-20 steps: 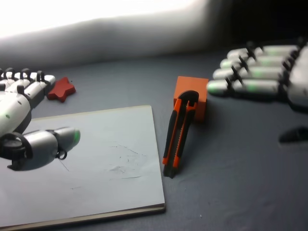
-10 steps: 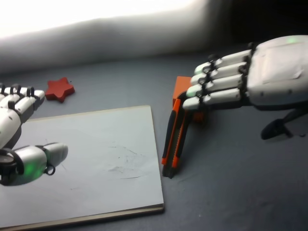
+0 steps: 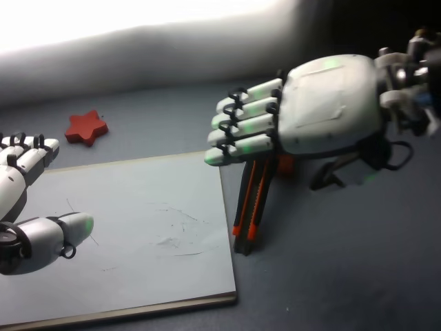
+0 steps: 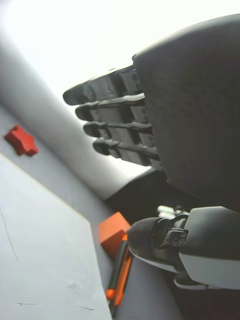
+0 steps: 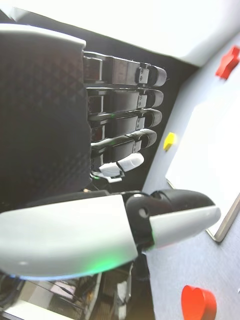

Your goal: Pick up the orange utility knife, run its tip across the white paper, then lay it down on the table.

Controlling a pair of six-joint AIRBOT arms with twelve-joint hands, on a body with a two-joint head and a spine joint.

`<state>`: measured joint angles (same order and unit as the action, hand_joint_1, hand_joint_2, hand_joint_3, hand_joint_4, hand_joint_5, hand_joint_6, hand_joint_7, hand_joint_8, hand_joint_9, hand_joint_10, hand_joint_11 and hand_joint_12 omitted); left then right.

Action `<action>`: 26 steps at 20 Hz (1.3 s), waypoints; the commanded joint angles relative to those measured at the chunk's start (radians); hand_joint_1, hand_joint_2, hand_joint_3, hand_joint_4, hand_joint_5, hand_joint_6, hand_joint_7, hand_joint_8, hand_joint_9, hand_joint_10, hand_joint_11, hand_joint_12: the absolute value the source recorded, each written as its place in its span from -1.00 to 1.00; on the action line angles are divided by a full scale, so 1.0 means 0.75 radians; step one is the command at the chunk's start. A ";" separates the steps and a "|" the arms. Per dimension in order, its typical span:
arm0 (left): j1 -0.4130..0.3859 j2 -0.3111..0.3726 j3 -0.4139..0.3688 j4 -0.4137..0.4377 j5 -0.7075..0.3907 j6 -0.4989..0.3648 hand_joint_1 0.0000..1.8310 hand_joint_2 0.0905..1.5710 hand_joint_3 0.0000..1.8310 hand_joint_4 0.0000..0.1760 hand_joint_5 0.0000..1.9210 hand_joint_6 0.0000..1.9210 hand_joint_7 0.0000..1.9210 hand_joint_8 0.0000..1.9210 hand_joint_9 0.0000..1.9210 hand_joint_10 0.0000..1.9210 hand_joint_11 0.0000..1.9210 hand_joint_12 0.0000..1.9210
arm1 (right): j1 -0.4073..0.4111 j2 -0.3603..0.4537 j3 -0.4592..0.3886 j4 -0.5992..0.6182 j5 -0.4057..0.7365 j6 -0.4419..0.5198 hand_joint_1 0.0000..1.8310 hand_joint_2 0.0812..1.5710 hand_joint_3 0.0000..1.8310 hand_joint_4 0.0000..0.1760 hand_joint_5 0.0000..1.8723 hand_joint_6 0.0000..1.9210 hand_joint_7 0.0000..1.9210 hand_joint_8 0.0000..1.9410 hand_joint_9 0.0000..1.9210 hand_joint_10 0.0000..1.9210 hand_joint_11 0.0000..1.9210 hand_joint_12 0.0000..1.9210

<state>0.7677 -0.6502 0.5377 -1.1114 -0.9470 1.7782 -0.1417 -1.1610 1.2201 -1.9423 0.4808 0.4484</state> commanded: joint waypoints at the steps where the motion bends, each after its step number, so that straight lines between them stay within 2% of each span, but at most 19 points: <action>1: -0.002 -0.001 0.007 0.063 -0.141 -0.003 -0.89 0.60 -1.00 -1.00 -1.00 -1.00 -0.98 -1.00 -0.99 -1.00 -1.00 -0.83 | 0.004 0.000 0.006 0.043 -0.038 -0.010 0.20 0.32 -1.00 -1.00 -1.00 -1.00 -1.00 -1.00 -1.00 -1.00 -1.00 -1.00; 4: 0.000 -0.009 0.008 0.062 -0.151 -0.010 -0.88 0.60 -1.00 -1.00 -1.00 -1.00 -0.97 -1.00 -0.99 -1.00 -1.00 -0.83 | -0.009 -0.071 0.064 0.037 -0.044 -0.014 0.21 0.33 -1.00 -1.00 -1.00 -1.00 -1.00 -1.00 -1.00 -1.00 -1.00 -1.00; 8: 0.007 -0.018 -0.001 0.052 -0.176 -0.021 -0.91 0.60 -1.00 -1.00 -1.00 -1.00 -0.98 -1.00 -1.00 -1.00 -1.00 -0.86 | -0.024 -0.131 0.147 -0.143 -0.025 0.024 0.20 0.34 -1.00 -1.00 -1.00 -1.00 -1.00 -1.00 -1.00 -1.00 -1.00 -1.00; 12: 0.009 -0.018 -0.011 0.052 -0.185 -0.024 -0.93 0.61 -1.00 -1.00 -1.00 -1.00 -0.99 -1.00 -1.00 -1.00 -1.00 -0.83 | -0.035 -0.180 0.215 -0.217 0.006 0.030 0.15 0.35 -1.00 -1.00 -1.00 -1.00 -1.00 -1.00 -1.00 -1.00 -1.00 -1.00; 15: 0.015 -0.024 -0.013 0.052 -0.185 -0.022 -0.95 0.61 -1.00 -1.00 -1.00 -1.00 -0.97 -1.00 -1.00 -1.00 -1.00 -0.77 | -0.047 -0.209 0.229 -0.222 -0.010 0.031 0.20 0.34 -1.00 -1.00 -1.00 -1.00 -1.00 -1.00 -1.00 -1.00 -1.00 -1.00; 18: 0.017 -0.024 -0.015 0.053 -0.187 -0.022 -0.93 0.61 -1.00 -1.00 -1.00 -1.00 -0.97 -1.00 -1.00 -1.00 -1.00 -0.83 | -0.069 -0.240 0.229 -0.222 -0.062 0.055 0.18 0.35 -1.00 -1.00 -1.00 -1.00 -1.00 -1.00 -1.00 -1.00 -1.00 -1.00; 21: 0.017 -0.025 -0.015 0.055 -0.187 -0.023 -0.95 0.61 -1.00 -1.00 -1.00 -1.00 -0.98 -1.00 -1.00 -1.00 -1.00 -0.79 | -0.103 -0.271 0.229 -0.196 -0.133 0.077 0.23 0.32 -1.00 -1.00 -1.00 -1.00 -1.00 -1.00 -1.00 -1.00 -1.00 -1.00; 26: 0.017 -0.031 -0.015 0.055 -0.202 -0.025 -0.92 0.61 -1.00 -1.00 -1.00 -1.00 -0.98 -1.00 -0.99 -1.00 -1.00 -0.85 | -0.137 -0.311 0.239 -0.183 -0.239 0.077 0.22 0.35 -1.00 -1.00 -1.00 -1.00 -1.00 -1.00 -1.00 -1.00 -1.00 -1.00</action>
<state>0.7853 -0.6762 0.5262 -1.1202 -1.0042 1.7603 -0.2481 -1.3998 1.3972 -2.1036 0.3462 0.5083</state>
